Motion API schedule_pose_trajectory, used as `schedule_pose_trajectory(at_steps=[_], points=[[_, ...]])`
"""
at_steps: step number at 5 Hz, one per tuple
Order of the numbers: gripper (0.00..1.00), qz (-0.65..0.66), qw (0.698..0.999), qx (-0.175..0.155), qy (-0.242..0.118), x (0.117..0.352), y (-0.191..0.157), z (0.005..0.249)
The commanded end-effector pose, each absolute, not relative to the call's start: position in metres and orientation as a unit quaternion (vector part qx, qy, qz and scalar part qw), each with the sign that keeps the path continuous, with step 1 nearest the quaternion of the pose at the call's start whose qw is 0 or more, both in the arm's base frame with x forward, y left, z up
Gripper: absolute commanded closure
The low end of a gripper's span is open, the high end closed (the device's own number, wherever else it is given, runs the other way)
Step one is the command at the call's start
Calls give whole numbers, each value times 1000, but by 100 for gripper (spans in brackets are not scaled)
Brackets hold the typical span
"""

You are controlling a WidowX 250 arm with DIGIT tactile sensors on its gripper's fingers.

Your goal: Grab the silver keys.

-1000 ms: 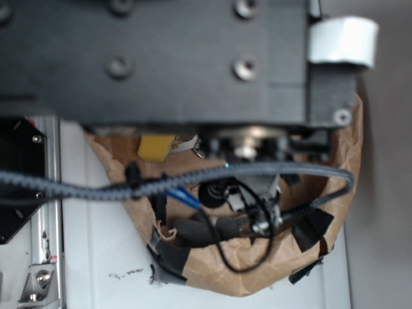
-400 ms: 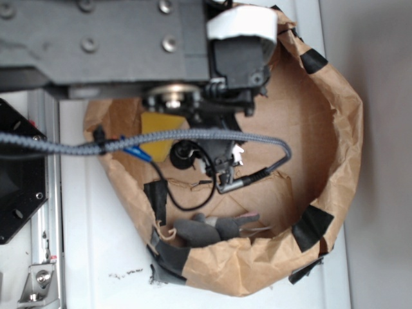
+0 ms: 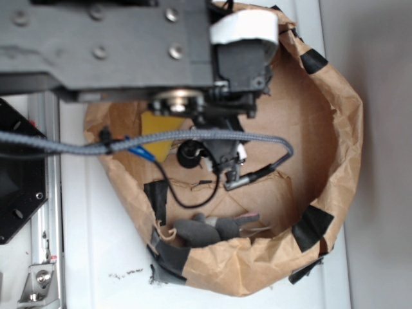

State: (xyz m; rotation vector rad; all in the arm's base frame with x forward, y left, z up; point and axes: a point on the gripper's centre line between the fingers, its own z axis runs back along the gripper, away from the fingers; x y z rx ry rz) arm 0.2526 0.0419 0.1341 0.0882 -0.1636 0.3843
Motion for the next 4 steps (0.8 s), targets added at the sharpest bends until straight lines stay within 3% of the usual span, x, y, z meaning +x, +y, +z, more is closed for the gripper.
schedule_pose_trajectory(at_steps=[1, 3, 4], points=[[0, 221, 968, 56, -110, 271, 40, 124], [0, 245, 961, 71, -111, 281, 52, 103], [0, 249, 961, 61, -104, 284, 55, 92]])
